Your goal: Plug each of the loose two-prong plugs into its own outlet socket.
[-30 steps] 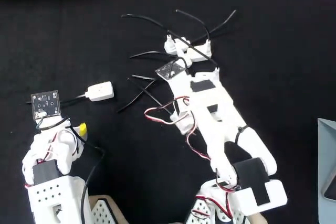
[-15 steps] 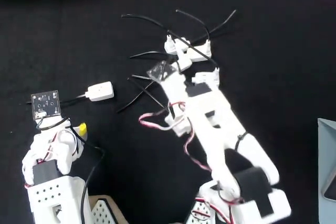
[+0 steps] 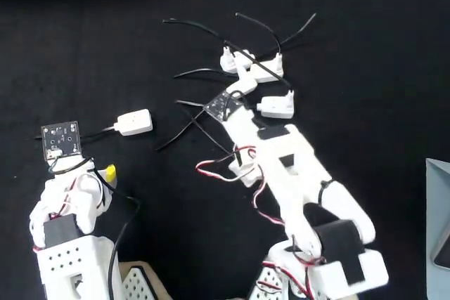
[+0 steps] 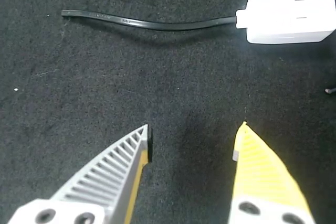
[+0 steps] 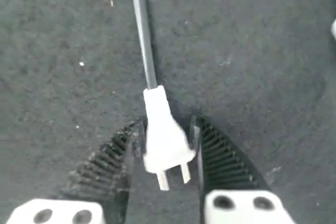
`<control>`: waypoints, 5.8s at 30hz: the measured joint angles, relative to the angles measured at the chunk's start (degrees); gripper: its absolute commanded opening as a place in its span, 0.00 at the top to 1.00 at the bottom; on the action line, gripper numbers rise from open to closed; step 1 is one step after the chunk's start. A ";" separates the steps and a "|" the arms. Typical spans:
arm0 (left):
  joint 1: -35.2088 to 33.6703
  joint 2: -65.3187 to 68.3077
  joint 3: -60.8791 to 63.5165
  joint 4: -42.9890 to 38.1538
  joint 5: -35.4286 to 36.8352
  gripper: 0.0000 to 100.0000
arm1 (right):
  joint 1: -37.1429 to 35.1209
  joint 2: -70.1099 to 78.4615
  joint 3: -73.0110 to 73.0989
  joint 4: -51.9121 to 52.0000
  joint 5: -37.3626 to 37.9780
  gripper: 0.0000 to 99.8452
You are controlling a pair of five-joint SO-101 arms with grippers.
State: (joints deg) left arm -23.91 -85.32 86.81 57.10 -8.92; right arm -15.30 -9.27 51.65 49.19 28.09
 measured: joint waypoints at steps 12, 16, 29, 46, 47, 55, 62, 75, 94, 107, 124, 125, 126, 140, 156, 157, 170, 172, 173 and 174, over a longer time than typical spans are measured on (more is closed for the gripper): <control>1.49 0.00 0.00 0.00 0.00 0.74 | 1.23 -3.16 0.00 -0.09 0.44 0.91; 1.49 0.00 0.00 0.00 0.00 0.74 | 1.23 -6.86 0.18 1.23 0.26 0.83; 1.49 0.00 0.00 0.00 0.00 0.74 | -2.02 -14.42 7.21 3.52 0.26 0.84; 1.58 0.00 0.00 0.00 0.00 0.74 | -0.97 -14.15 9.85 -1.85 2.64 0.91; 1.58 0.00 0.00 0.00 0.00 0.74 | -0.70 -13.19 9.05 -1.85 2.81 0.89; 1.58 0.00 0.09 0.00 0.00 0.74 | 2.55 -6.42 4.84 -1.67 2.73 0.88; 1.58 0.00 0.62 0.00 0.00 0.74 | 3.34 -5.80 4.31 -1.93 2.81 0.88; 1.58 0.00 0.62 0.00 0.00 0.74 | 4.48 -3.43 4.57 -1.93 5.19 0.88; 1.58 0.00 0.62 0.00 0.00 0.74 | 4.04 -3.16 -2.55 9.67 5.19 0.90; 1.58 0.00 0.62 0.00 0.00 0.74 | 3.96 -2.29 -4.22 13.19 5.19 0.91; 1.58 0.00 0.62 0.00 0.00 0.74 | 4.04 3.16 -10.81 17.23 5.27 0.99; 1.58 0.00 0.62 0.00 0.00 0.74 | 3.69 2.46 -11.25 18.46 5.19 0.99; 1.58 0.00 0.62 0.00 0.00 0.74 | 3.34 1.23 -11.52 19.87 5.19 0.99; 6.95 0.00 -5.10 0.00 0.44 0.74 | -13.19 -26.20 -11.52 20.75 -15.38 0.99; 18.99 0.00 -8.44 -9.41 16.00 0.74 | -31.74 -34.99 -3.08 1.23 -28.75 0.99; 19.25 0.00 -8.88 -9.41 16.35 0.74 | -31.91 -34.99 -2.37 0.35 -28.75 0.99; 27.69 -7.47 -15.47 1.23 13.27 0.74 | -31.91 -34.99 0.00 -2.64 -28.84 0.99; 27.96 -10.90 -15.47 2.73 12.40 0.74 | -31.82 -34.99 0.00 -2.64 -28.84 0.99; 27.96 -12.31 -15.47 3.34 12.22 0.74 | -31.74 -34.99 0.00 -2.64 -28.84 0.99; 27.87 -13.45 -15.47 3.87 12.04 0.74 | -31.38 -34.99 0.00 -2.64 -28.84 0.99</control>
State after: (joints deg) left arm 3.96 -98.77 71.34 60.97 3.12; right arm -46.68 -44.26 51.65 46.55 -0.75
